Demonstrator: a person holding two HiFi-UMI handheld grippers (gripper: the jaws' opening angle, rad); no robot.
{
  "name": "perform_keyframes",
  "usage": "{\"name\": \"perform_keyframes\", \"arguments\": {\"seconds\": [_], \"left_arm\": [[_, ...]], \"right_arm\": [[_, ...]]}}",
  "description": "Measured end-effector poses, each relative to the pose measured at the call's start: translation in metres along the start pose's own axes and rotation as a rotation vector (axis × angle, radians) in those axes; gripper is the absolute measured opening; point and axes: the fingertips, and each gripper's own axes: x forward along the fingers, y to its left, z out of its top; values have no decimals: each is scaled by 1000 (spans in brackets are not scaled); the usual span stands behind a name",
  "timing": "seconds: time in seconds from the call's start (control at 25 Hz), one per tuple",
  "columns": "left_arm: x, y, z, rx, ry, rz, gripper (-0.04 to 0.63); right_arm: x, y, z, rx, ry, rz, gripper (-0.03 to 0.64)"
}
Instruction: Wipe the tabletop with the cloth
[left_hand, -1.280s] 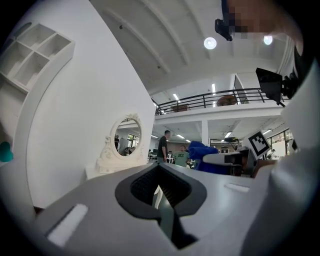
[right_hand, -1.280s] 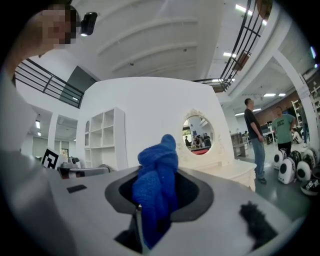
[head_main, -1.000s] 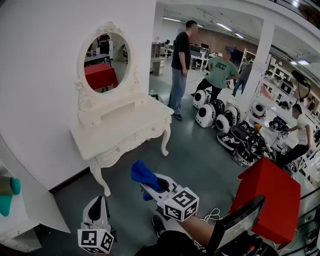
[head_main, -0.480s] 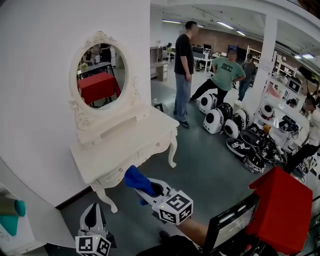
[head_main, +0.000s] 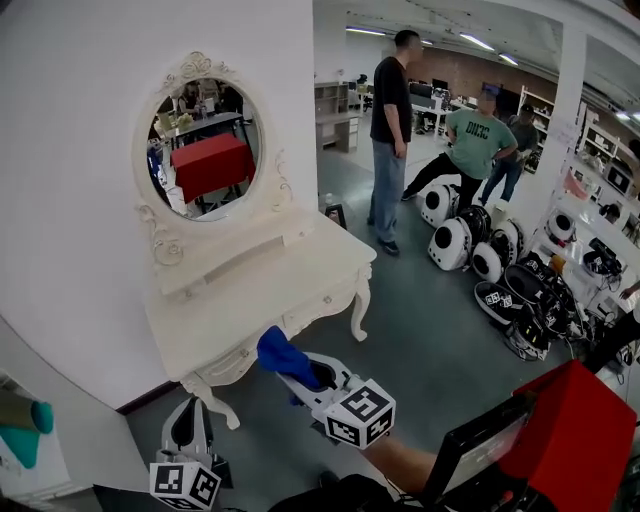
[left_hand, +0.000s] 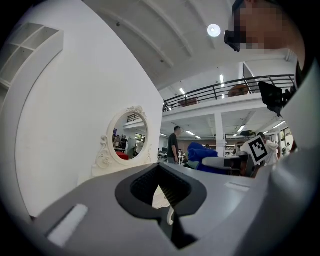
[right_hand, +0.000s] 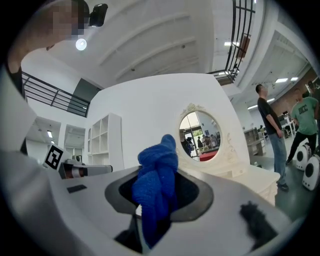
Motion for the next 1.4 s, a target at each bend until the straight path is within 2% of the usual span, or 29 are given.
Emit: {"name": "perform_keyframes", "arguments": {"seconds": [0.28, 0.56, 0.8, 1.4], "left_arm": [[29, -2, 1, 10, 40, 61, 8], [61, 28, 1, 8, 45, 85, 8], [93, 73, 5, 9, 25, 96, 8], [158, 217, 26, -6, -14, 106, 8]], "right_arm": [[11, -42, -1, 41, -4, 21, 132], [42, -67, -7, 57, 17, 14, 132], [90, -77, -3, 11, 29, 7, 132], [253, -86, 0, -7, 58, 17, 132]]}}
